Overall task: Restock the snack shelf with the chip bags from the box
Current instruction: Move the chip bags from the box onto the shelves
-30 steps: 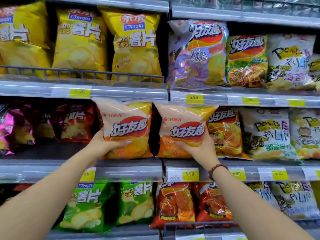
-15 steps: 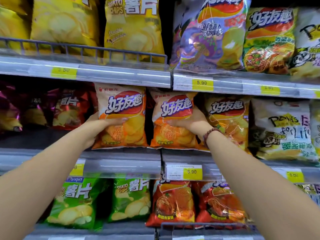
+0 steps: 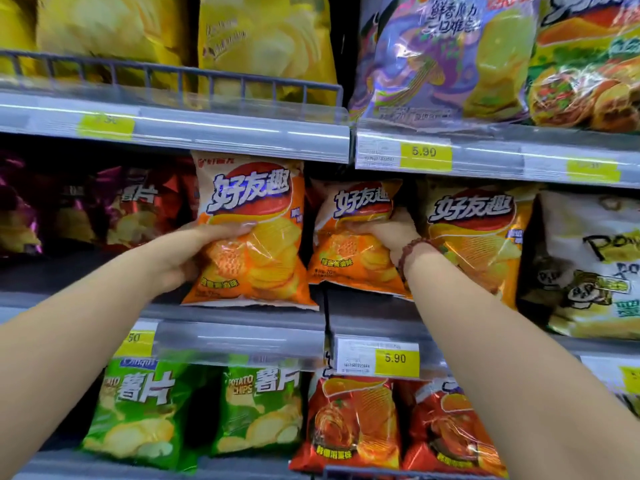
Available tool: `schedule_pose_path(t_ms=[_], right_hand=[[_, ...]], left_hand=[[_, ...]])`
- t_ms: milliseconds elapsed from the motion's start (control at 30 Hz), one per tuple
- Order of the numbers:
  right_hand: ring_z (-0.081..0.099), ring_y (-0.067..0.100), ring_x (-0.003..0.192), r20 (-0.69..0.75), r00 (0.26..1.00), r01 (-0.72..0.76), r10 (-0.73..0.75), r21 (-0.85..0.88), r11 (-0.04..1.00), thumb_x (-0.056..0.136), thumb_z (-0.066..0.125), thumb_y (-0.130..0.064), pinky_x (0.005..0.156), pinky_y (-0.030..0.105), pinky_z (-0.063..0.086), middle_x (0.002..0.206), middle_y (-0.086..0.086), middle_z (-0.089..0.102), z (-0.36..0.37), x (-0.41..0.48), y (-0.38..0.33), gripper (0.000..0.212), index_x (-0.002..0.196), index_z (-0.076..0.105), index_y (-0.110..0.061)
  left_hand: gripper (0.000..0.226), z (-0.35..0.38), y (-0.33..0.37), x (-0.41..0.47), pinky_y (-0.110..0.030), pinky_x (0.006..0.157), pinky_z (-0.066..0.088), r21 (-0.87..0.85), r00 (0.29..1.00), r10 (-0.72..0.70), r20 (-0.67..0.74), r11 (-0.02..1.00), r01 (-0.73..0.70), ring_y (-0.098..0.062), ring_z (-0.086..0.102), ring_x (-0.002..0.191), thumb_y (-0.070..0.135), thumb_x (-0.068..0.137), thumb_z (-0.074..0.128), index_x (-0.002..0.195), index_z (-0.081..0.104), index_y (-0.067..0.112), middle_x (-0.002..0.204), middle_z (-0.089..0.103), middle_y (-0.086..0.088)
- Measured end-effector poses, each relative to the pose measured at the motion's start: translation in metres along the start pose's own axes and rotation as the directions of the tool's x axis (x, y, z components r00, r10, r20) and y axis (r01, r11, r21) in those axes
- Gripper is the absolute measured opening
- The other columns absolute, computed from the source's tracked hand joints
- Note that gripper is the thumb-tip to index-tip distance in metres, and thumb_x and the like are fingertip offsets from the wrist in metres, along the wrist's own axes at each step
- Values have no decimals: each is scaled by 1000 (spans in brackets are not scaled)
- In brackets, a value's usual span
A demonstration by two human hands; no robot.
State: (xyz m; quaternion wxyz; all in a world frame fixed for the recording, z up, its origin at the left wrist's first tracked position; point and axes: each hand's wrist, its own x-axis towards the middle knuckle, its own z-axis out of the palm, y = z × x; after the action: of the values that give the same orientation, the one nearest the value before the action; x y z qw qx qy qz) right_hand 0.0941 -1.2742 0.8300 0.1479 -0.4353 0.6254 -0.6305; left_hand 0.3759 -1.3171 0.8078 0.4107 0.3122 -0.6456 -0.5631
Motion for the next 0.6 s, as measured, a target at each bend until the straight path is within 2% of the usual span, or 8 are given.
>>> schedule_pose_path(t_ms=[67,167,200,300,367,467,567,600], right_hand=[[56,17,115,-44,999,28,-28,18,999,58,91,-22,83,20,41,128,2,58,4,5,6,93,137,43,-12],[56,21,116,-71,997,40,-36,57,998,61,89,-18,83,20,41,126,6,60,12,11,7,89,136,43,-12],[56,22,114,-57,998,21,-18,60,998,59,90,-21,84,23,43,123,5,59,16,13,7,90,136,43,-13],[55,26,116,-33,996,-77,79,45,996,40,92,-51,98,43,47,126,2,56,20,22,8,101,126,48,-21],[61,29,105,-27,997,-66,68,90,994,42,92,-43,95,46,51,114,6,62,19,17,2,84,112,55,-16],[63,27,100,-51,997,-51,57,103,993,53,91,-29,92,40,53,102,5,61,21,8,-4,75,118,59,-7],[59,24,113,-78,997,33,-27,69,997,54,91,-30,99,38,49,116,4,62,20,5,-3,82,124,55,-7],[58,24,116,-90,996,3,0,35,999,53,91,-29,101,39,48,123,5,62,19,7,-3,87,128,53,-7]], left_hand=[[84,8,-1,1,-38,85,52,-31,1000,-17,5,999,17,-18,74,81,47,2,93,82,79,25,93,78,-2],[107,16,-3,6,-41,92,52,-45,999,-40,-15,998,40,-22,72,94,48,6,94,107,72,22,100,77,-4],[111,16,-3,8,-43,95,51,-46,999,-49,-22,998,47,-24,71,97,48,7,94,112,70,22,102,76,-4],[115,16,-3,10,-47,97,50,-41,998,-56,-37,998,55,-26,70,99,47,6,94,115,68,22,101,76,-5],[116,18,-3,11,-46,95,51,-41,998,-47,-47,998,45,-25,71,97,46,3,94,113,68,22,99,77,-5],[116,21,-2,11,-46,96,51,-43,997,-51,-60,998,49,-26,71,98,46,1,93,112,68,22,98,77,-5],[114,22,-3,13,-48,99,48,-42,997,-58,-60,998,55,-27,70,101,47,8,95,115,67,21,103,76,-5],[113,23,-3,14,-48,99,48,-43,997,-60,-57,997,57,-28,70,101,47,11,95,116,66,22,104,76,-5]])
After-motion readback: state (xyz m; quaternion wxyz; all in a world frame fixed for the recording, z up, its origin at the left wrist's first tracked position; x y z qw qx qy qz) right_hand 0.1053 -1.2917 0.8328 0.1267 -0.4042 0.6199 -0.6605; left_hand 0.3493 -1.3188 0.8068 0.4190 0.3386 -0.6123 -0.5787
